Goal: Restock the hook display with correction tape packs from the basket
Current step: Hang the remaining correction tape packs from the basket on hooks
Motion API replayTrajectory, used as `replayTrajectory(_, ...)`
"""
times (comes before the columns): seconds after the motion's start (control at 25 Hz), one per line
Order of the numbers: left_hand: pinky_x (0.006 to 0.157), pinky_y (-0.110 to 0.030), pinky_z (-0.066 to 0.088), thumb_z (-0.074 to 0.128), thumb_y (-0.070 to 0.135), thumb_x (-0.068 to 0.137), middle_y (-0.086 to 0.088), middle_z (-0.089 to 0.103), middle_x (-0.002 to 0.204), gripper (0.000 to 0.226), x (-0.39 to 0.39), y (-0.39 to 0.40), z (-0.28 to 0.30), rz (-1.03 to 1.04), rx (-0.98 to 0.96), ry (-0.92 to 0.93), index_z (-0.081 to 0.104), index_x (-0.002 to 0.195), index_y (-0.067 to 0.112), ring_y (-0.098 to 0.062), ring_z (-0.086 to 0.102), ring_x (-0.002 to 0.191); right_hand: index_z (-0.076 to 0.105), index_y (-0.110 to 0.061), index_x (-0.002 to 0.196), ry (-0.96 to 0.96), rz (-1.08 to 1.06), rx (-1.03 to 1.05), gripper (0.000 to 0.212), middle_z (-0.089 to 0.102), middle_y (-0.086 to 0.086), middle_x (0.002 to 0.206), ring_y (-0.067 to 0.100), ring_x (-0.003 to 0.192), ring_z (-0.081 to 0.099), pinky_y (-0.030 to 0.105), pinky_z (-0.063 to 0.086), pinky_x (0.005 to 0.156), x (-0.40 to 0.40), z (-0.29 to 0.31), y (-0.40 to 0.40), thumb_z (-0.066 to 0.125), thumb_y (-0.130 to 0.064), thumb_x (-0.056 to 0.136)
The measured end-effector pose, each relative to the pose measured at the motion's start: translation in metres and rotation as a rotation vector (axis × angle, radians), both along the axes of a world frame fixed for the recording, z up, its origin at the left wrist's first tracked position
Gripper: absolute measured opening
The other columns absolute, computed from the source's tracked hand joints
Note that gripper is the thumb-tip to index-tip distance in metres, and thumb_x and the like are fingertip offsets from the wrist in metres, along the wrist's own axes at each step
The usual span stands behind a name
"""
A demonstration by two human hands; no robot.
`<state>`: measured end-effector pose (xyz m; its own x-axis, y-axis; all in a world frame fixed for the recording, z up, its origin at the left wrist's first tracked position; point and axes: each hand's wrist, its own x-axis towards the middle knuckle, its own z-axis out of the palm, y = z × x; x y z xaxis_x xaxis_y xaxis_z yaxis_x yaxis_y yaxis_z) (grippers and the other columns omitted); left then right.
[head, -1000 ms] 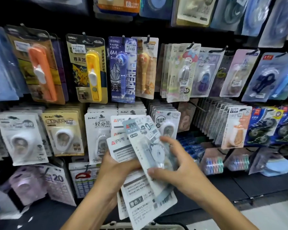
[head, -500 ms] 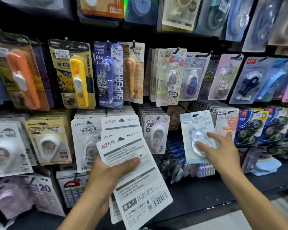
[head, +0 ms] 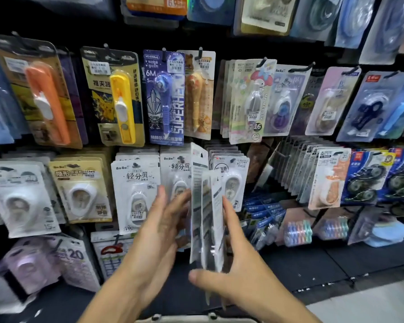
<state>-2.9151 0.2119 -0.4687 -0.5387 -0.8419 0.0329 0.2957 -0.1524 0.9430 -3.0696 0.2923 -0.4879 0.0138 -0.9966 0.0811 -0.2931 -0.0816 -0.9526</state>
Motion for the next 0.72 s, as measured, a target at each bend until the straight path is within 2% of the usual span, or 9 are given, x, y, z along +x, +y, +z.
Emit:
replayTrajectory(0.04, 0.11, -0.049, 0.039, 0.061, 0.065, 0.086, 0.002, 0.066, 0.137, 0.05, 0.004, -0.005, 0.002, -0.026, 0.021, 0.059, 0.063, 0.131, 0.042, -0.02, 0.062, 0.126, 0.019, -0.067, 0.146, -0.106, 0.019, 0.006, 0.116, 0.055, -0.033, 0.138, -0.002, 0.12, 0.061, 0.02, 0.052, 0.092, -0.008, 0.006, 0.0, 0.091, -0.03, 0.062)
replayTrajectory(0.08, 0.114, -0.052, 0.034, 0.077, 0.053, 0.079, -0.007, 0.064, 0.139, 0.058, 0.008, -0.01, 0.0, -0.037, 0.05, 0.118, 0.061, 0.134, 0.04, -0.028, 0.058, 0.129, 0.039, -0.055, 0.145, -0.236, 0.049, 0.026, 0.105, 0.067, -0.019, 0.13, 0.007, 0.111, 0.068, 0.02, 0.055, 0.084, -0.014, 0.012, 0.002, 0.091, -0.024, 0.059)
replayTrajectory(0.16, 0.116, -0.058, 0.03, 0.095, 0.042, 0.056, -0.018, 0.06, 0.141, 0.09, 0.007, -0.011, -0.006, -0.121, 0.075, 0.178, 0.059, 0.137, 0.032, -0.041, 0.053, 0.131, 0.066, -0.032, 0.129, -0.534, 0.121, 0.084, 0.082, 0.075, 0.006, 0.117, 0.023, 0.101, 0.073, 0.03, 0.058, 0.081, -0.021, 0.022, 0.006, 0.097, -0.029, 0.053)
replayTrajectory(0.24, 0.105, -0.062, 0.045, 0.1, 0.046, 0.042, -0.021, 0.066, 0.131, 0.092, -0.003, -0.004, -0.014, -0.187, 0.099, 0.156, 0.068, 0.126, 0.027, -0.043, 0.061, 0.123, 0.074, -0.024, 0.117, -0.676, 0.13, 0.1, 0.067, 0.074, 0.013, 0.118, 0.029, 0.104, 0.073, 0.04, 0.059, 0.087, -0.022, 0.022, 0.004, 0.096, -0.044, 0.057)
replayTrajectory(0.32, 0.077, -0.051, 0.062, 0.103, 0.04, 0.034, -0.015, 0.075, 0.116, 0.081, -0.012, 0.003, -0.021, -0.185, 0.189, 0.205, 0.077, 0.109, 0.025, -0.032, 0.074, 0.102, 0.078, -0.019, 0.112, -0.659, -0.029, 0.091, 0.048, 0.074, 0.014, 0.119, 0.032, 0.11, 0.071, 0.05, 0.054, 0.1, -0.022, 0.019, -0.002, 0.083, -0.049, 0.075)
replayTrajectory(0.4, 0.062, -0.037, 0.062, 0.105, 0.033, 0.031, -0.012, 0.078, 0.104, 0.077, -0.02, 0.002, -0.03, -0.125, 0.294, 0.262, 0.08, 0.102, 0.017, -0.025, 0.078, 0.085, 0.08, -0.011, 0.104, -0.632, -0.28, 0.073, 0.034, 0.075, 0.018, 0.112, 0.037, 0.107, 0.071, 0.056, 0.05, 0.104, -0.028, 0.017, -0.008, 0.069, -0.039, 0.088)
replayTrajectory(0.52, 0.062, -0.035, 0.062, 0.103, 0.024, 0.041, -0.015, 0.077, 0.11, 0.078, -0.022, -0.002, -0.03, -0.036, 0.258, 0.218, 0.076, 0.112, 0.011, -0.027, 0.078, 0.088, 0.082, -0.017, 0.09, -0.623, -0.524, -0.052, 0.027, 0.078, 0.015, 0.099, 0.031, 0.087, 0.076, 0.045, 0.063, 0.078, -0.044, 0.021, -0.011, 0.06, -0.031, 0.098)
replayTrajectory(0.64, 0.062, -0.037, 0.063, 0.087, 0.013, 0.057, -0.015, 0.077, 0.111, 0.062, -0.016, -0.009, -0.029, 0.051, 0.214, 0.218, 0.072, 0.117, 0.007, -0.027, 0.078, 0.087, 0.078, -0.018, 0.086, -0.392, -0.774, -0.23, 0.032, 0.08, 0.001, 0.087, 0.011, 0.074, 0.076, 0.021, 0.057, 0.053, -0.085, 0.029, -0.019, 0.056, -0.035, 0.102)
replayTrajectory(0.72, 0.061, -0.036, 0.063, 0.079, 0.008, 0.058, -0.014, 0.077, 0.106, 0.052, -0.011, -0.014, -0.029, 0.046, 0.222, 0.256, 0.071, 0.11, 0.002, -0.027, 0.078, 0.083, 0.075, -0.015, 0.089, -0.375, -0.926, -0.216, 0.026, 0.08, 0.001, 0.086, 0.009, 0.07, 0.074, 0.021, 0.056, 0.056, -0.123, 0.03, -0.026, 0.059, -0.032, 0.101)
